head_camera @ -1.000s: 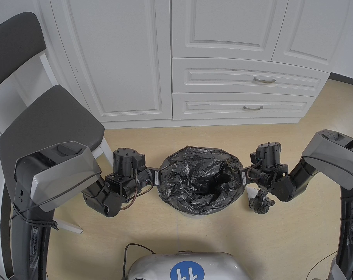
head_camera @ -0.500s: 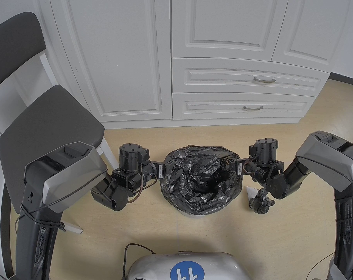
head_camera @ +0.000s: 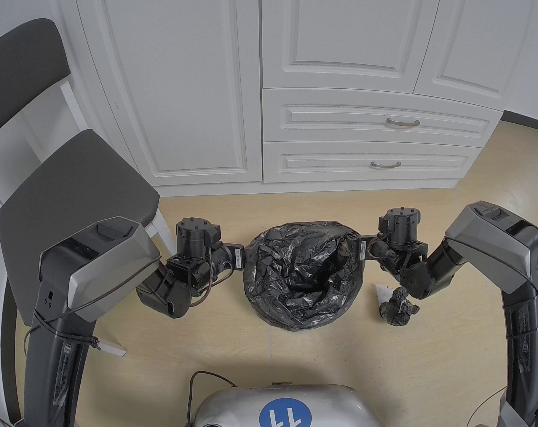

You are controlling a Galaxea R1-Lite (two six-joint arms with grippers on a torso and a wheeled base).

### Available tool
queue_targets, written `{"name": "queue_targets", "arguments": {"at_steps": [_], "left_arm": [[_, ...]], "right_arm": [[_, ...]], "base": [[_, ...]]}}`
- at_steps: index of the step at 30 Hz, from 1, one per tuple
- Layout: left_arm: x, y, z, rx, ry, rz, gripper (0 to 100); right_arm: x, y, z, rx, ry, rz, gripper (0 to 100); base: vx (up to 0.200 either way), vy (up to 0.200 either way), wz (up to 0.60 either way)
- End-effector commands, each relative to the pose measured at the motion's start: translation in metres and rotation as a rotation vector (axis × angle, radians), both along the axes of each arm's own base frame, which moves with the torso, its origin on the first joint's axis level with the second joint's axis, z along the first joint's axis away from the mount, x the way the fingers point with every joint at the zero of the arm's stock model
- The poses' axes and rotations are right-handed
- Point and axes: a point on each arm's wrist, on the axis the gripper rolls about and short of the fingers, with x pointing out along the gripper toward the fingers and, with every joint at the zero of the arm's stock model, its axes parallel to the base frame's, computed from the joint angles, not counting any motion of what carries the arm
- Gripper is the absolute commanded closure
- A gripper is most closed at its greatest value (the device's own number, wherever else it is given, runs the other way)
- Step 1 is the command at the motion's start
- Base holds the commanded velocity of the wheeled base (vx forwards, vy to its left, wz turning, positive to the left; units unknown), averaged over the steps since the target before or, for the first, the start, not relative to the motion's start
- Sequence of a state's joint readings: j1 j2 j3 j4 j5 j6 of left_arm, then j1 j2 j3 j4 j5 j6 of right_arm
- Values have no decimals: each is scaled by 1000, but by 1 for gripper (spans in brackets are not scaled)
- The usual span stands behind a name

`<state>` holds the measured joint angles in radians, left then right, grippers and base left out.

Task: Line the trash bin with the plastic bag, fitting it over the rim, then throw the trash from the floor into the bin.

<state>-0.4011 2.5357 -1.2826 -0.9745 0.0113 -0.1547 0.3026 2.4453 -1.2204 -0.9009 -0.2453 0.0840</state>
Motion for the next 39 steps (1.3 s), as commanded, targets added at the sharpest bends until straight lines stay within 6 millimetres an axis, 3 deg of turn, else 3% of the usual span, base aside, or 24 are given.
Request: {"name": "queue_targets", "arguments": {"at_steps": [1,13,17,18,23,39], "left_arm": [[4,5,-7,8,7,29,0],[4,8,-8,9,9,35,0],[1,6,6,-1,-13,29,0],[-3,7,14,-3,-18,26,0],[-17,3,28,-5,-19,4,0],[-11,0,9,11,9,0,0]], "right_arm": [[6,-3,-11,-2,11,-10,0],[7,-6,-8,18,15,-23,0],[-5,-4,13,21,1,-10,0],[-16,-4,30,25,-3,6,0],[-28,-7,50,29,14,18,0],[-8,-20,-2,1,158,-4,0]], "base": [[0,0,0],[0,0,0],[0,0,0],[0,0,0],[0,0,0],[0,0,0]]}}
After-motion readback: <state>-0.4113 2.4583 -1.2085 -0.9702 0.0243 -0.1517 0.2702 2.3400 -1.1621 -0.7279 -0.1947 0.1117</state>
